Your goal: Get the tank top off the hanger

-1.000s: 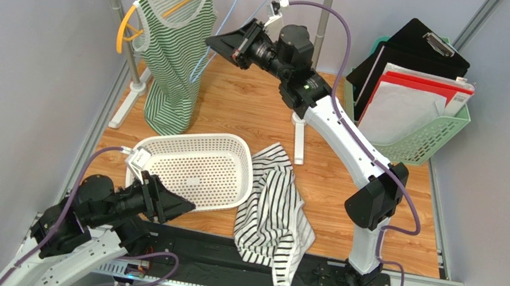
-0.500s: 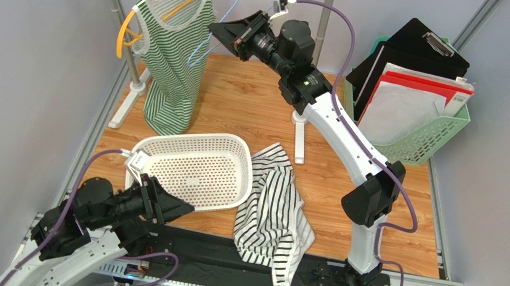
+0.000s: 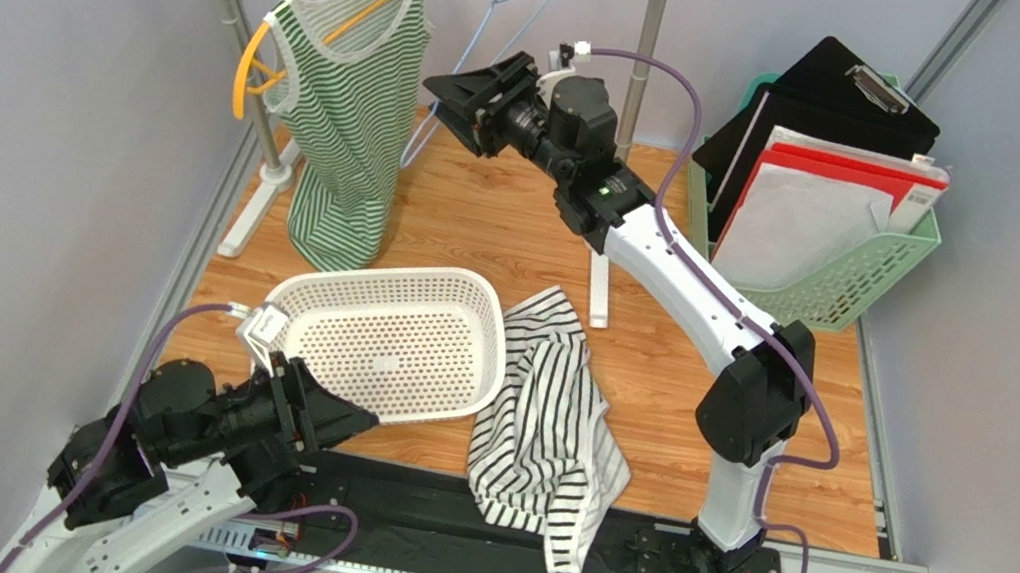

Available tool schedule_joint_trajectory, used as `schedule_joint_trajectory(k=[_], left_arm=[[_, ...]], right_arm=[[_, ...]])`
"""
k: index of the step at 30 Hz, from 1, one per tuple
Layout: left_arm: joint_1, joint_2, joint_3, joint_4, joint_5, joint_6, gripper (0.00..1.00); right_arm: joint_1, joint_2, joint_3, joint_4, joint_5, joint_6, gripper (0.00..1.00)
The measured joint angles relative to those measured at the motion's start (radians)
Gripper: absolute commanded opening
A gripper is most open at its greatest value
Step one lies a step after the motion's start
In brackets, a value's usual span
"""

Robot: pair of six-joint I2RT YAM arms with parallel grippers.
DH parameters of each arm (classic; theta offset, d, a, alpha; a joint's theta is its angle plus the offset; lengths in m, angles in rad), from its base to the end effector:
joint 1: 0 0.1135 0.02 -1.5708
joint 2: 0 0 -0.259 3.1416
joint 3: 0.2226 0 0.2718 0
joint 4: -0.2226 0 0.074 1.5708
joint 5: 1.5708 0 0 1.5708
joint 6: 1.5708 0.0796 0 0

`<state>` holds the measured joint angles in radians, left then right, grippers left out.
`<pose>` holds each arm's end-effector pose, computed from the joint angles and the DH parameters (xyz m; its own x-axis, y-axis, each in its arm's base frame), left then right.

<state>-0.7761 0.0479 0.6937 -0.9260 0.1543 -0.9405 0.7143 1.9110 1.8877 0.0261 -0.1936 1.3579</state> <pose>0.0511 -0.0673 0.2911 -0.7606 -0.3719 -0.5321 0.3107 0.5111 -0.8014 0.3866 0.3555 0.4119 -0.7700 0.6019 -0.2118 -0.1686 0.1282 0.9773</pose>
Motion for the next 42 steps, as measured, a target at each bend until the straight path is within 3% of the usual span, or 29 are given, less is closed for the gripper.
schedule_joint_trajectory(k=[1, 3, 4, 5, 10, 15, 21, 28, 32, 36, 42], left_arm=[[0.000, 0.001, 0.006, 0.000, -0.003, 0.002, 0.72], [0.000, 0.007, 0.020, -0.005, -0.007, 0.005, 0.73], [0.000, 0.013, 0.026, -0.006, -0.008, 0.008, 0.73], [0.000, 0.021, 0.033, -0.007, -0.010, 0.011, 0.73], [0.000, 0.076, 0.053, -0.023, -0.019, 0.038, 0.75], [0.000, 0.174, 0.117, -0.064, -0.042, 0.095, 0.76], [0.000, 0.307, 0.188, -0.056, -0.048, 0.154, 0.83], [-0.008, 0.548, 0.236, 0.034, -0.028, 0.204, 0.85], [-0.076, 0.682, 0.289, 0.075, -0.053, 0.225, 0.85], [-0.182, 0.846, 0.384, 0.124, -0.122, 0.241, 0.88], [-0.348, 1.139, 0.530, 0.117, -0.359, 0.153, 0.90]], right_arm=[[0.001, -0.006, -0.006, 0.003, 0.000, 0.005, 0.67], [0.005, -0.018, -0.008, 0.001, -0.002, -0.003, 0.84], [0.008, -0.027, -0.009, -0.005, -0.002, -0.010, 0.86], [0.010, -0.039, -0.010, -0.014, -0.002, -0.021, 1.00], [0.018, -0.154, -0.050, -0.090, 0.013, -0.112, 1.00], [0.023, -0.283, -0.050, -0.280, 0.088, -0.279, 1.00], [0.024, -0.401, -0.062, -0.579, 0.307, -0.496, 1.00], [0.024, -0.583, -0.294, -0.868, 0.596, -0.716, 1.00], [0.023, -0.700, -0.473, -1.000, 0.681, -0.746, 1.00], [0.023, -0.842, -0.645, -1.062, 0.659, -0.739, 1.00], [0.024, -1.062, -0.746, -1.120, 0.662, -0.661, 1.00]])
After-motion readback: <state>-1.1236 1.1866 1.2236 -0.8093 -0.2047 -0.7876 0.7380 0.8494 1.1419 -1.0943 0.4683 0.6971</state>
